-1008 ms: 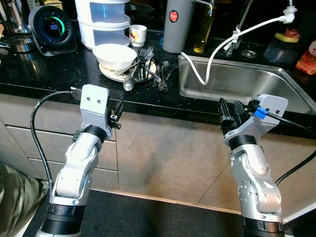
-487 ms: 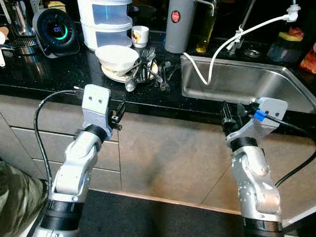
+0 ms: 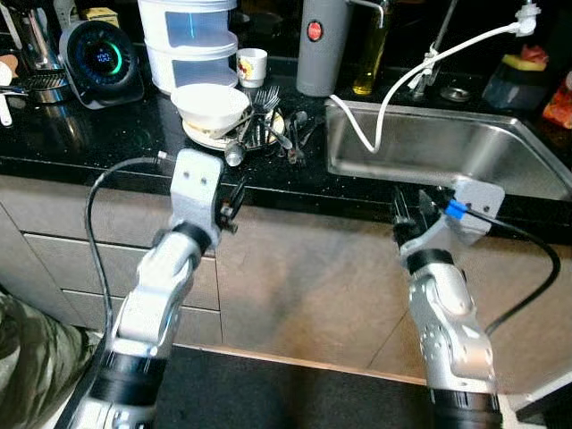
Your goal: Kitchen organization
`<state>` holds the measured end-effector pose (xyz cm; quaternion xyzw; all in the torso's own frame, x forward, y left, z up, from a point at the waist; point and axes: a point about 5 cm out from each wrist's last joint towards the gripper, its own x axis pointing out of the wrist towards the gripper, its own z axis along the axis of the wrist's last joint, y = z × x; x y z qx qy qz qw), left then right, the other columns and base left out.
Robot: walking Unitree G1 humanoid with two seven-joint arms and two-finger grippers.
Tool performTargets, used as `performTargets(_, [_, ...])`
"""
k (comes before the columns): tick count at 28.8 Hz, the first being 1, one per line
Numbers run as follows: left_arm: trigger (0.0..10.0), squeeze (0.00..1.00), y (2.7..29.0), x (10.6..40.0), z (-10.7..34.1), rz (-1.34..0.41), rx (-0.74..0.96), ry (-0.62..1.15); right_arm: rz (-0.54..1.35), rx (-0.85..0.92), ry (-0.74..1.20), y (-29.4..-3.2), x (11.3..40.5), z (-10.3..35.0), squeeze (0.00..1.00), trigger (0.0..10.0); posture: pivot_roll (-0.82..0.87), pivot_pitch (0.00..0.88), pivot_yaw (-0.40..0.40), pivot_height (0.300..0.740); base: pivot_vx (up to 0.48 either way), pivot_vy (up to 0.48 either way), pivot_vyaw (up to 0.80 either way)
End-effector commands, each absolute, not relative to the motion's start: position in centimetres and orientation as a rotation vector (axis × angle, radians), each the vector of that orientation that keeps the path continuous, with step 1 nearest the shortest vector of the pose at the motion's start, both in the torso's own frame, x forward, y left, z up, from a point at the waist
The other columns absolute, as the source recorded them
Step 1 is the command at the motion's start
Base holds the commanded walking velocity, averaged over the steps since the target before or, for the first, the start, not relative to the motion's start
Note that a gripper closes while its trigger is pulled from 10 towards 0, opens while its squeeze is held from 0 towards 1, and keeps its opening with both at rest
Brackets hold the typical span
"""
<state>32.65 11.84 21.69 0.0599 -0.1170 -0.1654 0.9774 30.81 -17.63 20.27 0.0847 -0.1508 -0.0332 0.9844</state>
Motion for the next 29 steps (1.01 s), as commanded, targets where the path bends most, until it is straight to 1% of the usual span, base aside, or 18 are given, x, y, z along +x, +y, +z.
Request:
performTargets(1, [10.0,0.00,11.8,32.8,21.5,-0.327,0.110,-0.229,-0.057,0.162,-0.303,-17.5,31.0,20.3,0.00,10.0,0.03,0.015,-0.037,0.740,0.000,0.000,0.00])
performTargets(7, [10.0,0.00,11.6,32.7,21.3,-0.328,0.087,-0.216,-0.028,0.167,-0.306,-16.3,31.5,20.4,0.00,10.0,0.04,0.004,-0.024,0.740,0.000,0.000,0.00])
performTargets(13, [10.0,0.00,11.2,32.8,21.3,-0.338,0.083,-0.219,-0.018,0.168,-0.302,-16.1,31.8,20.3,0.00,10.0,0.01,0.000,-0.036,0.740,0.000,0.000,0.00])
performTargets(16, [10.0,0.00,10.8,33.0,21.2,-0.335,0.076,-0.217,-0.021,0.168,-0.299,-16.4,31.9,20.3,0.00,10.0,0.01,0.000,-0.036,0.740,0.000,0.000,0.00])
performTargets(18, [10.0,0.00,10.7,33.6,21.0,-0.318,0.068,-0.203,-0.078,0.200,-0.270,-17.6,31.9,19.6,0.00,10.0,0.01,0.000,-0.027,0.740,0.000,0.000,0.00])
performTargets(20, [10.0,0.00,11.4,34.0,20.7,-0.290,0.096,-0.181,-0.113,0.197,-0.262,-18.1,31.8,19.3,0.00,10.0,0.00,0.000,-0.019,0.740,0.000,0.000,0.00])
performTargets(25, [10.0,0.00,12.6,34.4,19.9,-0.227,0.102,-0.124,-0.131,0.188,-0.266,-18.3,31.6,19.3,0.00,10.0,-0.02,0.000,-0.024,0.740,0.000,0.000,0.00])
performTargets(28, [10.0,0.00,12.7,34.4,20.1,-0.218,0.082,-0.128,-0.127,0.177,-0.268,-18.3,31.6,19.4,0.00,10.0,-0.03,0.000,-0.028,0.740,0.000,0.000,0.00])
performTargets(29, [10.0,0.00,12.6,34.4,20.0,-0.214,0.076,-0.135,-0.127,0.178,-0.268,-18.4,31.6,19.4,0.00,10.0,-0.03,0.000,-0.041,0.740,0.000,0.000,0.00])
